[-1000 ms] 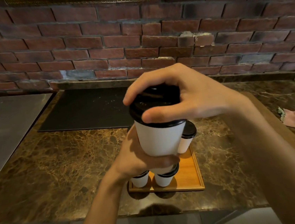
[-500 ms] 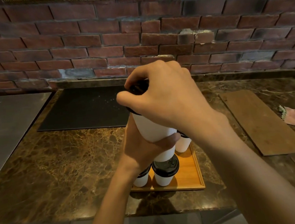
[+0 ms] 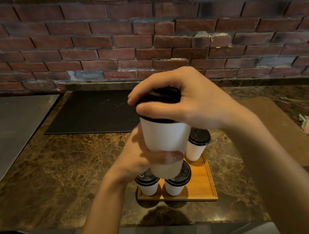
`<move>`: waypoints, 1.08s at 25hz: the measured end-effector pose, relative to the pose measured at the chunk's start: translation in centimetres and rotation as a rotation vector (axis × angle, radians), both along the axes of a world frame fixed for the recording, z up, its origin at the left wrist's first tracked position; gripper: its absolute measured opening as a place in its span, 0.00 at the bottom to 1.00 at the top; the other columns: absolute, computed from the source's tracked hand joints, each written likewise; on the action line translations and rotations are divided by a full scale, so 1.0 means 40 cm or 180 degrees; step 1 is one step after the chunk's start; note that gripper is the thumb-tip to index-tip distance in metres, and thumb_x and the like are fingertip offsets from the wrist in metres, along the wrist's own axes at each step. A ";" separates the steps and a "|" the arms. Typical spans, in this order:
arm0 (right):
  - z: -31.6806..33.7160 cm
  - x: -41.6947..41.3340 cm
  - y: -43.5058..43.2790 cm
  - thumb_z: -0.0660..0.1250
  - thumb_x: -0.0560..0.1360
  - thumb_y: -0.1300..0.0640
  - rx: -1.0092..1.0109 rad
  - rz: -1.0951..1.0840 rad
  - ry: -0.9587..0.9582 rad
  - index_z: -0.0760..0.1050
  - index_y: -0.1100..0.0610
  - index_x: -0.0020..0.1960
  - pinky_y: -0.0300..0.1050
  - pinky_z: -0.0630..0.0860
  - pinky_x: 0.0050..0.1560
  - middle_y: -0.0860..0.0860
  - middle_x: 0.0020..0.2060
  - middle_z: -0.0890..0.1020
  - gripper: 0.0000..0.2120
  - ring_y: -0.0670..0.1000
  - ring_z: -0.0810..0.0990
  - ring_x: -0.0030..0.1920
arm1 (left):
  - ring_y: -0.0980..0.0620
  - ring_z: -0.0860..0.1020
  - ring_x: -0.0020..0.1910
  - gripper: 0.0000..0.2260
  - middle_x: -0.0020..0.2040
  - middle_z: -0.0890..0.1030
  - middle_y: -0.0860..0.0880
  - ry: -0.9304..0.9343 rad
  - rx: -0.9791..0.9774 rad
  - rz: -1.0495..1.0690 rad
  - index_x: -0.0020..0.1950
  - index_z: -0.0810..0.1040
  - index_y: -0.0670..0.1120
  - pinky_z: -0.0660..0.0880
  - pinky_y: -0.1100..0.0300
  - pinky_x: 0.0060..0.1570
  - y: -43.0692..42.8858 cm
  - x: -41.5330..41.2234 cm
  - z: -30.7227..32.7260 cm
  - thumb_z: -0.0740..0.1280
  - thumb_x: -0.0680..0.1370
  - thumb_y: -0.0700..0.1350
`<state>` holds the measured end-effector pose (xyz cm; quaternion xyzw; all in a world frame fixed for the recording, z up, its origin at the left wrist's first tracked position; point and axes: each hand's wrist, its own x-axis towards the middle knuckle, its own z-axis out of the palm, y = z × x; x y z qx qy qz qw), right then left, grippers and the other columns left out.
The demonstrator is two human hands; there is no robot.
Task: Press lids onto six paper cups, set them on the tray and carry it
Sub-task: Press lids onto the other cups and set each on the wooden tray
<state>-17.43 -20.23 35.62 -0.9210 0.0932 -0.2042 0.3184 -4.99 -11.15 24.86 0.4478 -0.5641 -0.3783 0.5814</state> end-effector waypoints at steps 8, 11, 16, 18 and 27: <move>0.007 0.039 0.032 0.62 0.77 0.39 -0.1042 -0.1115 0.0267 0.80 0.40 0.55 0.46 0.70 0.41 0.40 0.49 0.82 0.12 0.48 0.78 0.50 | 0.63 0.79 0.50 0.31 0.50 0.81 0.58 -0.0191 -0.0067 0.0848 0.59 0.73 0.57 0.77 0.70 0.39 -0.030 -0.018 0.003 0.78 0.58 0.53; 0.040 -0.005 0.002 0.69 0.77 0.53 0.0137 0.0574 0.0234 0.80 0.53 0.60 0.38 0.75 0.50 0.48 0.56 0.82 0.12 0.45 0.80 0.54 | 0.58 0.79 0.55 0.29 0.54 0.81 0.58 0.0007 -0.0150 -0.0362 0.58 0.76 0.62 0.78 0.64 0.47 -0.011 0.021 0.019 0.77 0.61 0.41; 0.017 0.014 0.025 0.66 0.77 0.44 -0.0344 -0.0777 0.0081 0.81 0.43 0.53 0.42 0.75 0.41 0.41 0.47 0.82 0.08 0.44 0.79 0.49 | 0.58 0.80 0.51 0.27 0.50 0.82 0.56 -0.0039 -0.0075 0.0289 0.57 0.76 0.56 0.78 0.65 0.41 -0.020 -0.014 0.025 0.77 0.59 0.48; -0.011 0.039 0.056 0.62 0.76 0.38 -0.1182 -0.1739 0.0223 0.80 0.41 0.52 0.39 0.63 0.32 0.41 0.44 0.80 0.12 0.47 0.74 0.44 | 0.58 0.80 0.48 0.32 0.48 0.80 0.54 -0.0355 -0.0032 0.0807 0.58 0.73 0.47 0.77 0.68 0.39 -0.031 -0.032 0.023 0.77 0.57 0.54; 0.005 -0.030 0.001 0.73 0.75 0.51 -0.0534 0.0009 -0.0310 0.82 0.54 0.57 0.49 0.78 0.56 0.46 0.56 0.83 0.13 0.46 0.80 0.59 | 0.58 0.78 0.56 0.29 0.56 0.80 0.57 -0.0029 -0.0244 -0.0201 0.60 0.75 0.61 0.77 0.65 0.49 -0.030 -0.003 0.019 0.76 0.63 0.41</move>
